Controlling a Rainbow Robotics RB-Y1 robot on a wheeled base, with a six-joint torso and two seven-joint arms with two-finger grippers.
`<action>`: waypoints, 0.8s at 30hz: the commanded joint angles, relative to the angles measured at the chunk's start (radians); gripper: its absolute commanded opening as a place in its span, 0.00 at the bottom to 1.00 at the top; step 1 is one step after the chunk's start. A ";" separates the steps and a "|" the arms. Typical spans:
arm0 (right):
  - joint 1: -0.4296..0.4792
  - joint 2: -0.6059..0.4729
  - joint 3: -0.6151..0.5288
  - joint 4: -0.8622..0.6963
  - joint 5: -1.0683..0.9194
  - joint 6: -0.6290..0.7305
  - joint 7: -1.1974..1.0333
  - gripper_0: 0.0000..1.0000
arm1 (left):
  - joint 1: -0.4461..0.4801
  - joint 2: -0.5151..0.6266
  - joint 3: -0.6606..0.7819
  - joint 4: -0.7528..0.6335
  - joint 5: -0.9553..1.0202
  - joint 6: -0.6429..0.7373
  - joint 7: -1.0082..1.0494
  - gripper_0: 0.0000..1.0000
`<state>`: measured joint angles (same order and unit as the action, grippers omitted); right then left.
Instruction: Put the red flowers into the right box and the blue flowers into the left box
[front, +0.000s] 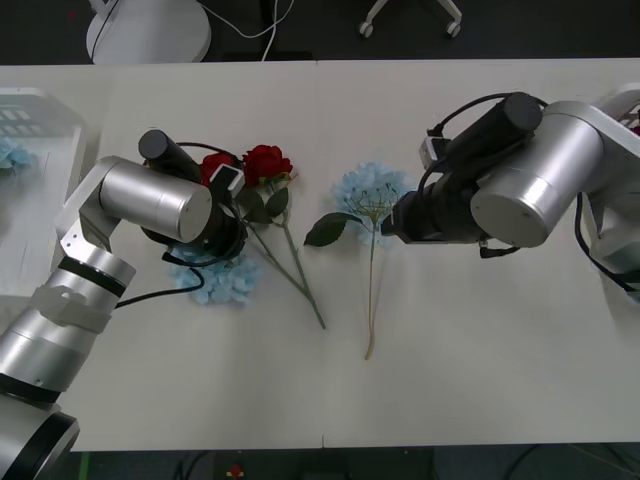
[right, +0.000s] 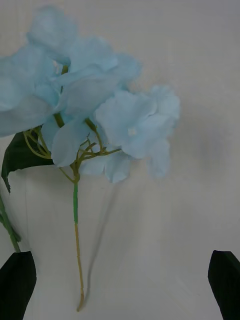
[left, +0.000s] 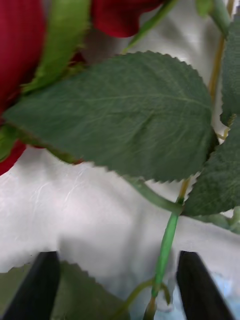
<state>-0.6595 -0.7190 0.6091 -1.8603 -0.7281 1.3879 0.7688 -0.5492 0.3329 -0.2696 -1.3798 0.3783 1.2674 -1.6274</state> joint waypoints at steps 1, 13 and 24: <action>0.011 0.081 0.047 -0.002 0.075 -0.003 -0.011 1.00 | 0.029 -0.011 -0.022 -0.011 -0.029 -0.037 -0.061 0.00; 0.011 0.279 0.054 0.171 0.240 -0.015 -0.002 1.00 | 0.031 0.089 0.136 -0.206 0.067 0.187 -0.025 0.00; 0.011 0.392 0.054 0.329 0.335 -0.109 -0.011 1.00 | 0.029 0.273 0.328 -0.323 0.312 0.458 -0.031 0.00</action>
<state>-0.6566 -0.3703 0.6601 -1.5517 -0.4162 1.3079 0.7688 -0.5305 0.5206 0.0168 -1.6617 0.6391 1.7084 -1.6275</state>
